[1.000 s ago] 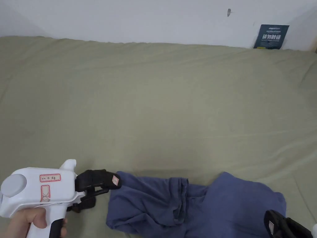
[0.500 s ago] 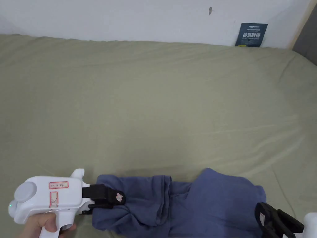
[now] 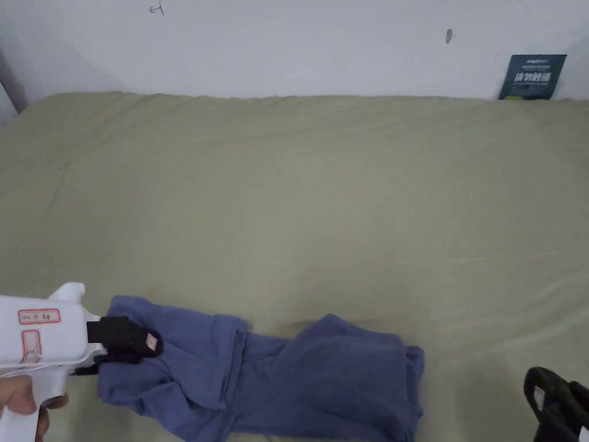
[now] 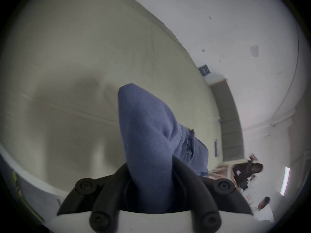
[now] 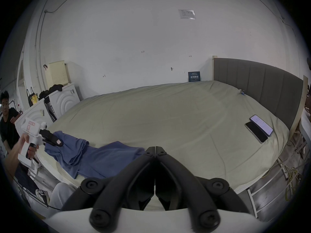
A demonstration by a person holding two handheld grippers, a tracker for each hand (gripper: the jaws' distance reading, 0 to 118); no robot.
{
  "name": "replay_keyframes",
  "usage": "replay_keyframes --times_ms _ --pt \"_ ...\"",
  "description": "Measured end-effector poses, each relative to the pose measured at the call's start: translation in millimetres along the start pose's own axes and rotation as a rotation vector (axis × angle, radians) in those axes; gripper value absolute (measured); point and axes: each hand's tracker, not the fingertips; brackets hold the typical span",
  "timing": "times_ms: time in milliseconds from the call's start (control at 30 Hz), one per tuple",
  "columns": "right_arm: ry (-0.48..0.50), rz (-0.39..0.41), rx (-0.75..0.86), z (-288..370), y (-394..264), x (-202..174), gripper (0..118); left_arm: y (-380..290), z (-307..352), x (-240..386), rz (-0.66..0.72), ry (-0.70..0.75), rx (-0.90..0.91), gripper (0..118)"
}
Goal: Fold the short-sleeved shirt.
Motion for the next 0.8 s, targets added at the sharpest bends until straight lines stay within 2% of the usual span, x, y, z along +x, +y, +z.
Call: replay_keyframes --times_ms 67,133,333,433,500,800 --pt "0.012 -0.007 0.003 0 1 -1 0 -1 4 19 -0.068 0.097 0.008 8" --pt "0.018 -0.007 0.01 1 1 -1 0 -5 4 42 -0.101 0.123 0.003 8" --pt "0.01 0.01 0.021 15 1 2 0 -33 -11 127 -0.347 0.308 0.008 8" --pt "0.002 0.02 0.029 20 -1 5 0 -52 -24 169 -0.445 0.338 0.003 8" --pt "-0.004 0.016 0.036 23 -4 7 0 -66 -37 193 -0.543 0.393 0.007 8" --pt "-0.01 -0.048 0.003 27 -17 25 0 -140 -152 284 -0.725 0.459 -0.085 8"
